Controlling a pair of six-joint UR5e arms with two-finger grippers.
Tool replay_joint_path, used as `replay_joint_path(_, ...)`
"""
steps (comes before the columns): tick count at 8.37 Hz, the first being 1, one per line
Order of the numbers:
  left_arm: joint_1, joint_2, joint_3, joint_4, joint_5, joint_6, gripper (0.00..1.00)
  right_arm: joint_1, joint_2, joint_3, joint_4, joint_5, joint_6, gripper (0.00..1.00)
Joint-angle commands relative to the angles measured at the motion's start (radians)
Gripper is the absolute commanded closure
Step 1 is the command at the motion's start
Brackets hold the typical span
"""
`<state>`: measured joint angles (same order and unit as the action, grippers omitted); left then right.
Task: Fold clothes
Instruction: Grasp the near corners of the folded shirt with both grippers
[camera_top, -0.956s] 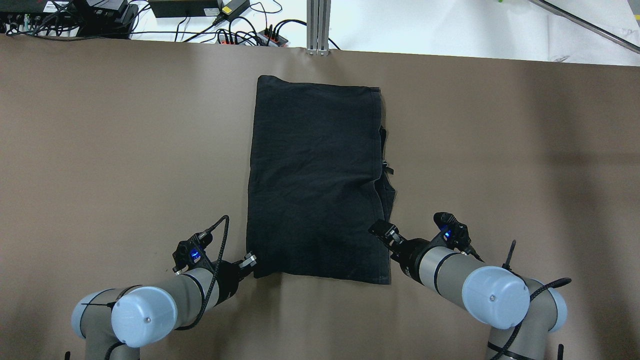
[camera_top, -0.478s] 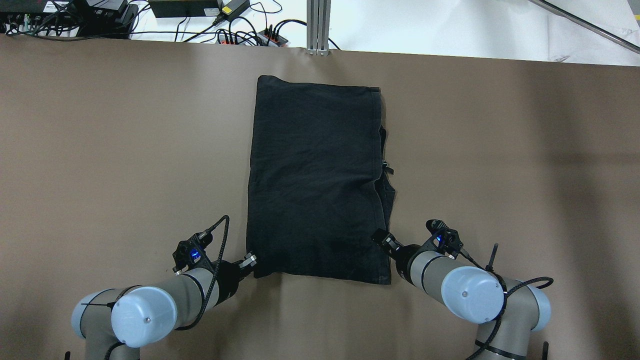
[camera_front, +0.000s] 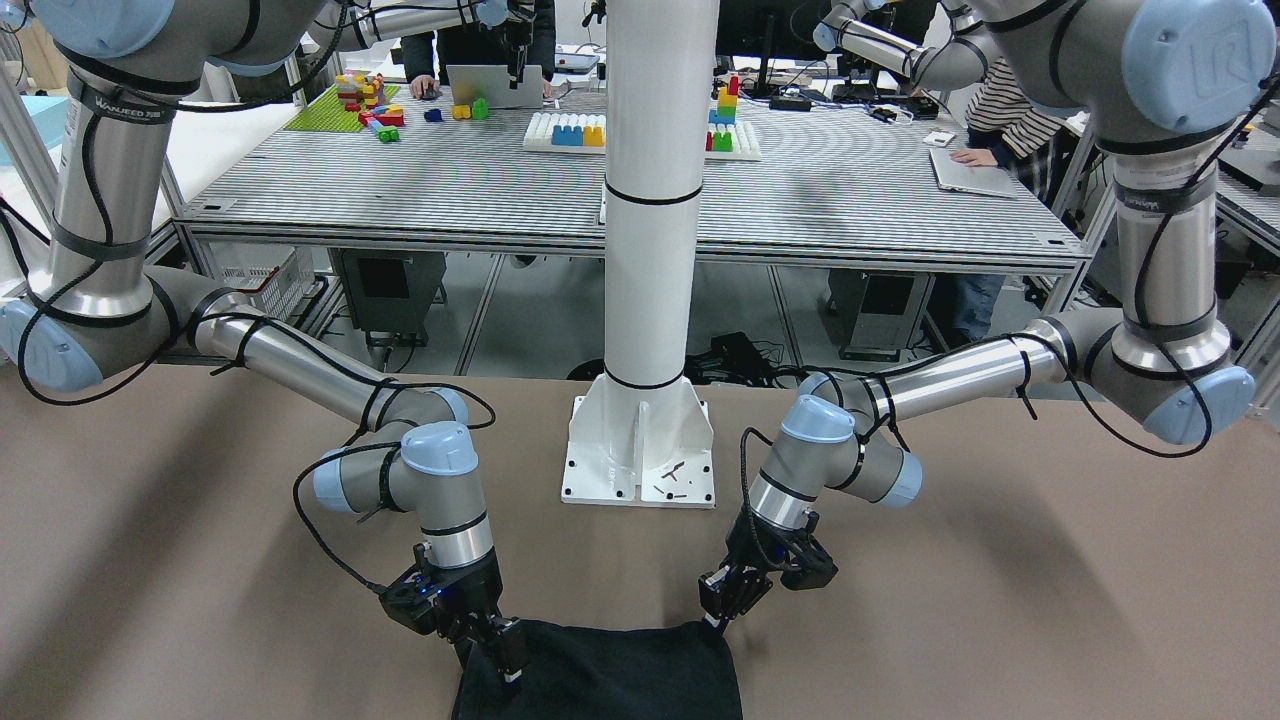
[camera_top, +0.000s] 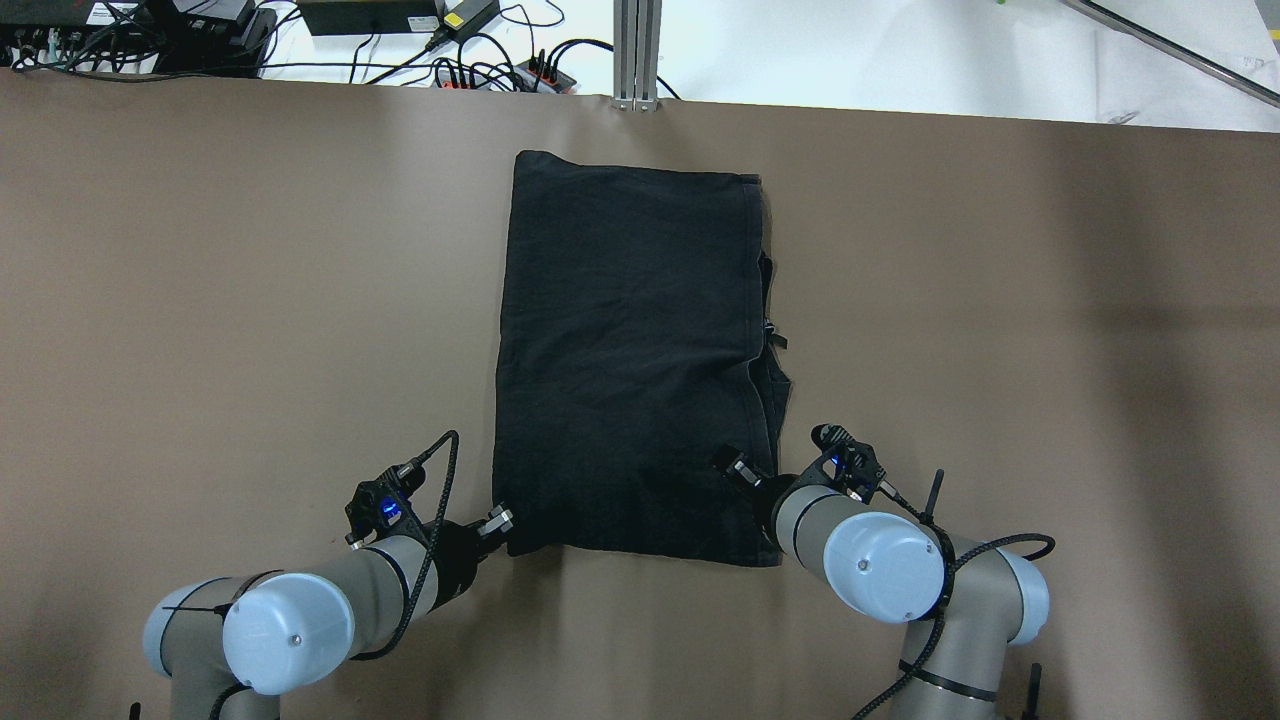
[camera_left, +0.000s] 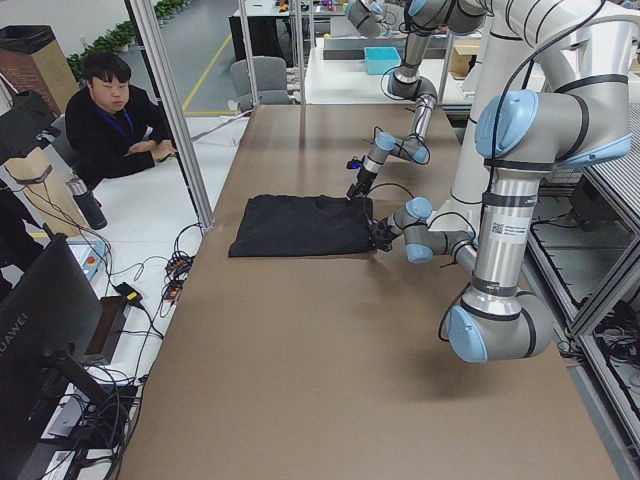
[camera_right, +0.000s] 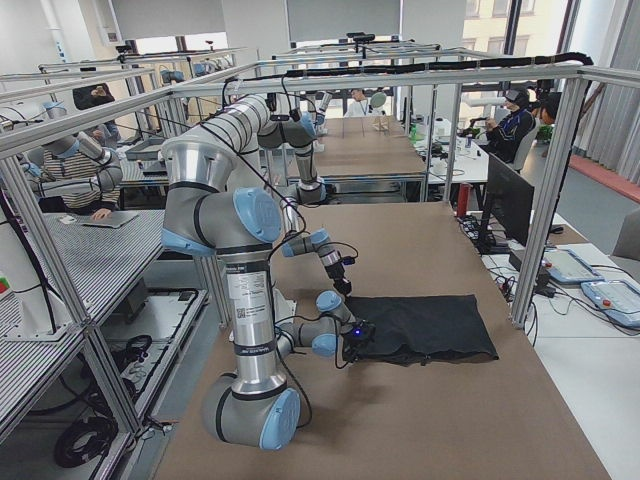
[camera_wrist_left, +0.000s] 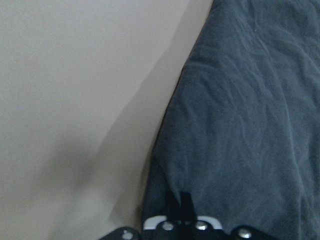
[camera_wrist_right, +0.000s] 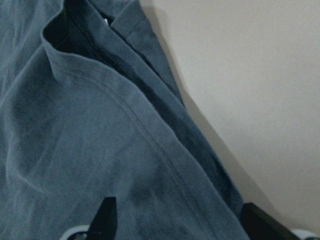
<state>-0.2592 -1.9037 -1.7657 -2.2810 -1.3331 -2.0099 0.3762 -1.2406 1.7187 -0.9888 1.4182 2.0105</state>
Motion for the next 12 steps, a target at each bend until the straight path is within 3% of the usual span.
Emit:
replay_joint_path(1,0.000,0.000,0.000,0.000,0.000,0.002,1.00,0.007,0.030,-0.033,-0.019,-0.002,0.001,0.16)
replay_joint_path(5,0.000,0.000,0.000,0.000,-0.001,0.005,1.00,0.007,0.049,-0.031,-0.016,-0.013,0.013,0.90)
replay_joint_path(7,0.000,-0.002,0.000,0.000,-0.001,0.005,1.00,0.010,0.040,-0.013,-0.007,-0.013,0.011,1.00)
replay_joint_path(9,-0.006,-0.003,0.000,0.000,-0.003,0.005,1.00,0.010,0.007,0.042,-0.007,-0.013,0.001,1.00)
replay_joint_path(12,-0.011,-0.008,-0.001,0.000,-0.006,0.005,1.00,0.010,0.001,0.051,-0.008,-0.012,-0.001,1.00)
